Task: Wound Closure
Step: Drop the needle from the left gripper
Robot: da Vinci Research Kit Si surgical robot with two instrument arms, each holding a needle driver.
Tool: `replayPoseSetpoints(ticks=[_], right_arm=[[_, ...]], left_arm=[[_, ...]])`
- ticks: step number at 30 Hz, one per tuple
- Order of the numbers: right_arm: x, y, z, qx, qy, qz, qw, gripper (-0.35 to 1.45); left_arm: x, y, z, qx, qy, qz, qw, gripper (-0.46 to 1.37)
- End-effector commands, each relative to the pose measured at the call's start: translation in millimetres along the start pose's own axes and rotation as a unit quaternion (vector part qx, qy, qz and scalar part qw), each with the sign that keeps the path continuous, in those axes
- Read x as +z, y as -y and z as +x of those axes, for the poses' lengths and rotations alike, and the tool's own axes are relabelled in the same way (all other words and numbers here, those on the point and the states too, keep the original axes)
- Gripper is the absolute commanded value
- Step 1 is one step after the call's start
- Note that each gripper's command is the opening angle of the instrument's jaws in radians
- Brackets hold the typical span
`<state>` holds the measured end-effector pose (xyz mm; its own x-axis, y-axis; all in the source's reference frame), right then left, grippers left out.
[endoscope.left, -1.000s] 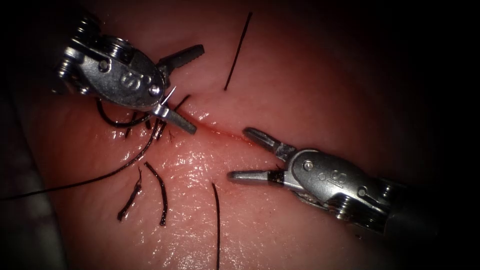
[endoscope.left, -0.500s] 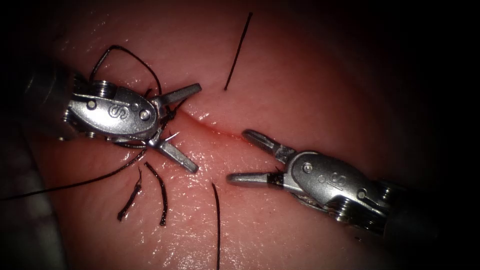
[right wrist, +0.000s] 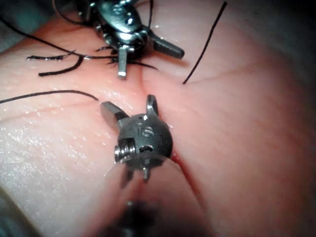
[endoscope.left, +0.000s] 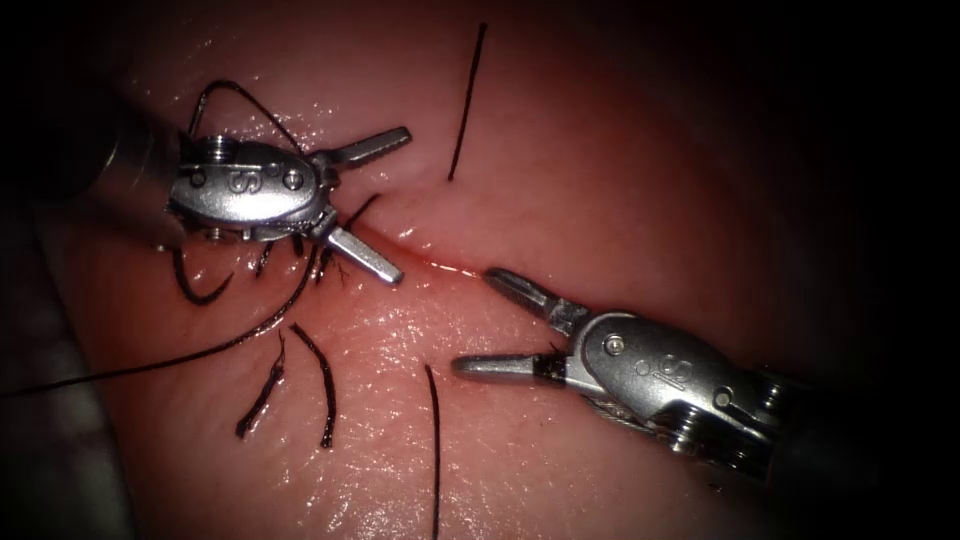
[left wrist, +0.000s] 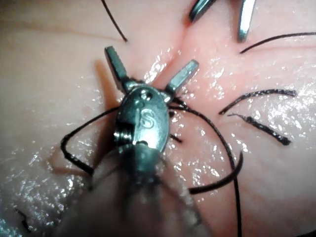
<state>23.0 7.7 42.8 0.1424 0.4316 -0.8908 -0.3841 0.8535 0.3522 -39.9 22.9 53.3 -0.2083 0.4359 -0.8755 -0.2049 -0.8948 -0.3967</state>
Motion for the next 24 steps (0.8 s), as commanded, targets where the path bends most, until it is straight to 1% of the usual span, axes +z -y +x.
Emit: replayPoseSetpoints(ticks=[1, 3, 5, 6, 7, 10, 13, 14, 16, 19, 22, 24], right_arm=[[0.0, 0.0, 0.0, 0.0, 0.0, 0.004, 1.0, 1.36], [0.1, 0.0, 0.0, 0.0, 0.0, 0.004, 1.0, 1.36], [0.1, -0.1, 0.0, 0.0, 0.0, 0.004, 1.0, 1.36], [0.1, -0.1, 0.0, 0.0, 0.0, 0.004, 1.0, 1.36], [0.2, -0.1, 0.0, 0.0, 0.0, 0.004, 1.0, 1.36], [0.3, -0.1, 0.0, 0.0, 0.0, 0.003, 1.0, 1.36], [0.5, 0.0, 0.0, 0.0, 0.0, 0.003, 1.0, 1.37], [0.5, 0.0, 0.0, 0.0, 0.0, 0.002, 1.0, 1.37], [0.6, 0.0, 0.0, 0.0, 0.0, 0.002, 1.0, 1.38], [0.6, 0.0, 0.0, 0.0, 0.0, 0.002, 1.0, 1.38], [0.6, 0.0, 0.0, 0.0, 0.0, 0.002, 1.0, 1.38], [0.6, 0.1, 0.0, 0.0, 0.0, 0.002, 1.0, 1.38]], left_arm=[[-0.2, 0.1, 0.2, 0.0, 0.003, 0.003, 1.0, 0.99], [-0.4, 0.1, 0.7, 0.0, 0.005, 0.007, 1.0, 0.99], [-0.6, 0.1, 2.3, 0.002, 0.008, 0.01, 0.9999, 0.98], [-0.6, 0.1, 2.5, 0.0, 0.008, 0.01, 0.9999, 0.98], [-0.8, -0.1, 4.1, 0.006, 0.011, 0.011, 0.9999, 0.98], [-1.0, -0.2, 6.5, 0.013, 0.015, 0.012, 0.9997, 0.98], [-1.4, -0.4, 10.2, 0.021, 0.022, 0.016, 0.9994, 0.96], [-1.4, -0.4, 10.5, 0.022, 0.022, 0.017, 0.9994, 0.96], [-1.6, -0.6, 13.3, 0.031, 0.027, 0.019, 0.999, 0.96], [-1.9, -0.7, 16.1, 0.04, 0.032, 0.02, 0.9985, 0.94], [-2.1, -0.9, 18.2, 0.051, 0.031, 0.023, 0.9979, 0.94], [-2.2, -1.0, 19.2, 0.056, 0.03, 0.026, 0.9977, 0.95]])
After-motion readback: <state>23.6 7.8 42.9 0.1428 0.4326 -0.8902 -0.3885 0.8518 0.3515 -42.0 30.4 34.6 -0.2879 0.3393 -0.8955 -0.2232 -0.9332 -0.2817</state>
